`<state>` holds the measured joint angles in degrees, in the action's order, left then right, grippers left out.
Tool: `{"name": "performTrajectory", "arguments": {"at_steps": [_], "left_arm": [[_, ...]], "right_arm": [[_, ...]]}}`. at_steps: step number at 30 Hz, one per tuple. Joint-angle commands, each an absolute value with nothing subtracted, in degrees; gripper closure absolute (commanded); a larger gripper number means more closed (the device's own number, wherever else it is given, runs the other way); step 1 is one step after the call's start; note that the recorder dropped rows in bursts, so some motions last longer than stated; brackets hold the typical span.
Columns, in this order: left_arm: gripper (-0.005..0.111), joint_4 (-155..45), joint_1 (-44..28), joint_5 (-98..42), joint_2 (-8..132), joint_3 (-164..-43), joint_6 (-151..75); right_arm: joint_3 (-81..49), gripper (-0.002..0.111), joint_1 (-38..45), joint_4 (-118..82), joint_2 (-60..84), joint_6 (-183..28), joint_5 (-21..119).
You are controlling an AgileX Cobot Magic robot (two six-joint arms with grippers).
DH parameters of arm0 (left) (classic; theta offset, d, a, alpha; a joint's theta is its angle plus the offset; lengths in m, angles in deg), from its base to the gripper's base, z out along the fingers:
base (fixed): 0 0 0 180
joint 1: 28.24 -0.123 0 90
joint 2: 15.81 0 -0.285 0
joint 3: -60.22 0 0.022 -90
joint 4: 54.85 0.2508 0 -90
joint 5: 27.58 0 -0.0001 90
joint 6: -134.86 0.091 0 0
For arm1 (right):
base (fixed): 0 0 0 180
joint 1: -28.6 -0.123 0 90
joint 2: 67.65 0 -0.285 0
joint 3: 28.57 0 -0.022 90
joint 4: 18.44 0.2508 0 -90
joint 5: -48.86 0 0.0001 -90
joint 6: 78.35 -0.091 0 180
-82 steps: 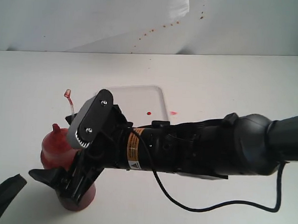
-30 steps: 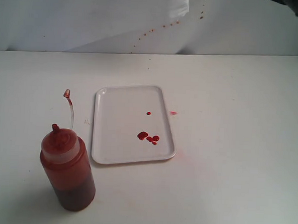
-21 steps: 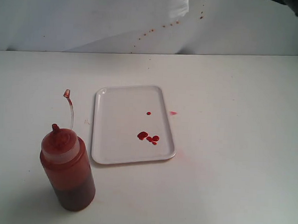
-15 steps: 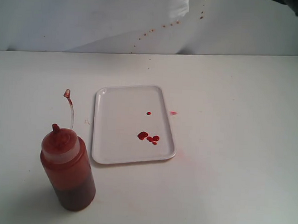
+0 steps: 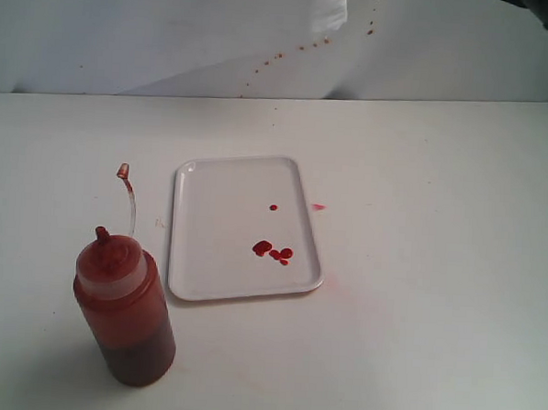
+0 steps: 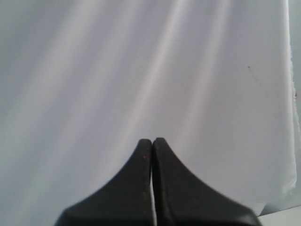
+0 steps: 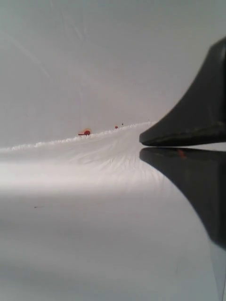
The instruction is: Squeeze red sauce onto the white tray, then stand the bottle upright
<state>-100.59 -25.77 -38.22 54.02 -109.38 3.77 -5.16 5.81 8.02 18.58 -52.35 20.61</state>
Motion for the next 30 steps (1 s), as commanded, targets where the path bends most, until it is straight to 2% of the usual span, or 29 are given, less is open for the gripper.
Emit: {"name": "performTrajectory", "arguments": {"at_steps": [1,6,10,16,20,30], "left_arm": [[0.107,-99.66,-27.53,-38.11,51.78,-102.61,2.86],[0.107,-99.13,-27.63,-31.02,40.66,-86.97,2.89],[0.107,-100.72,-27.63,-23.08,26.83,-71.58,2.66],[0.107,-100.72,-27.63,-14.78,8.46,-55.63,2.87],[0.107,-100.98,-27.63,-11.87,4.74,-51.22,2.87],[0.107,-100.49,-27.63,-10.69,3.26,-50.78,3.30]], "right_arm": [[-5.40,0.107,6.02,8.05,18.55,-51.80,19.92],[-5.40,0.107,6.02,8.05,18.55,-51.80,19.92],[-5.40,0.107,6.02,8.05,18.55,-51.80,19.92],[-5.40,0.107,6.01,8.05,18.55,-51.91,19.92],[-5.40,0.107,6.01,8.05,18.55,-51.91,19.92],[-5.40,0.107,6.01,8.05,18.55,-51.81,19.92]]}}
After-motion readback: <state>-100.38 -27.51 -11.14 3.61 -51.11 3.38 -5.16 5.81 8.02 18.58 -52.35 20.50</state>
